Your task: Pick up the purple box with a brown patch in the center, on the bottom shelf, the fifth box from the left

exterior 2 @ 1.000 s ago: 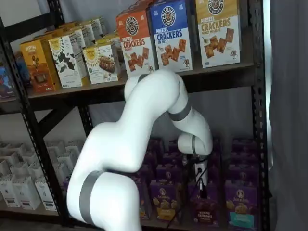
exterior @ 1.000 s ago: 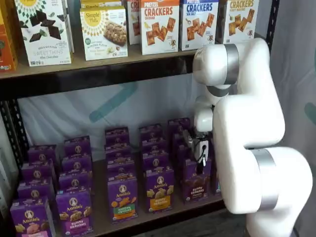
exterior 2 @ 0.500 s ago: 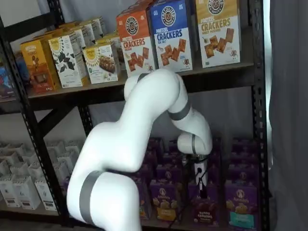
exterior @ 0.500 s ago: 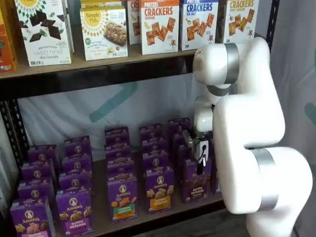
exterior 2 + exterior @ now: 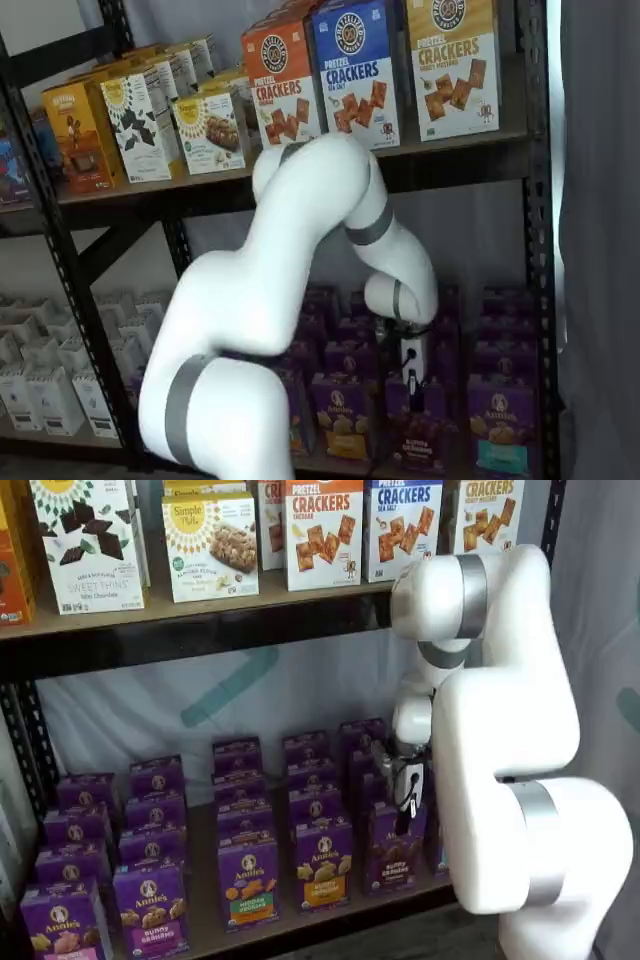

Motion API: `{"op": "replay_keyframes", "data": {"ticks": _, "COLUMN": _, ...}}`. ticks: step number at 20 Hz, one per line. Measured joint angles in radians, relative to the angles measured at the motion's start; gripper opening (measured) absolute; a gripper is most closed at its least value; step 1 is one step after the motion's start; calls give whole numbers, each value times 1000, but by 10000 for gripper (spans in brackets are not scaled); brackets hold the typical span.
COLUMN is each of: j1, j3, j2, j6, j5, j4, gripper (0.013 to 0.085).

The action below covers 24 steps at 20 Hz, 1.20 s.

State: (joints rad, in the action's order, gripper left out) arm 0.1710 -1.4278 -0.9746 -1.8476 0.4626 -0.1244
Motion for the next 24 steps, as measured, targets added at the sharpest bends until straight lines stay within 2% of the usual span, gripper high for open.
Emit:
{"op": "replay_keyframes", "data": {"ticks": 5, "j1": -8, "j3": 103, "j2": 66, "j6": -45, "j5": -41, "j4": -56, "gripper": 290}}
{"op": "replay_keyframes", "data": {"ticks": 12, "j1": -16, "j3": 263, "j2": 165, "j6": -120, "j5": -141, "j4": -138, "gripper": 290}}
{"op": "replay_keyframes", "data": {"ticks": 18, "j1": -17, "j3": 433, "j2": 297, "j6": -175, "j5": -202, "j4": -192, "gripper": 290}}
{"op": "replay_keyframes", "data": {"ticks": 20, "j1": -14, "j3": 480, "j2": 343, "j6": -176, "j5": -204, "j4": -190, "gripper": 290}}
{"op": "replay_keyframes", "data": {"ticks": 24, "j1": -3, "j3": 564, "j2": 438, "j6": -112, "j5": -178, "j4": -114, "gripper": 290}}
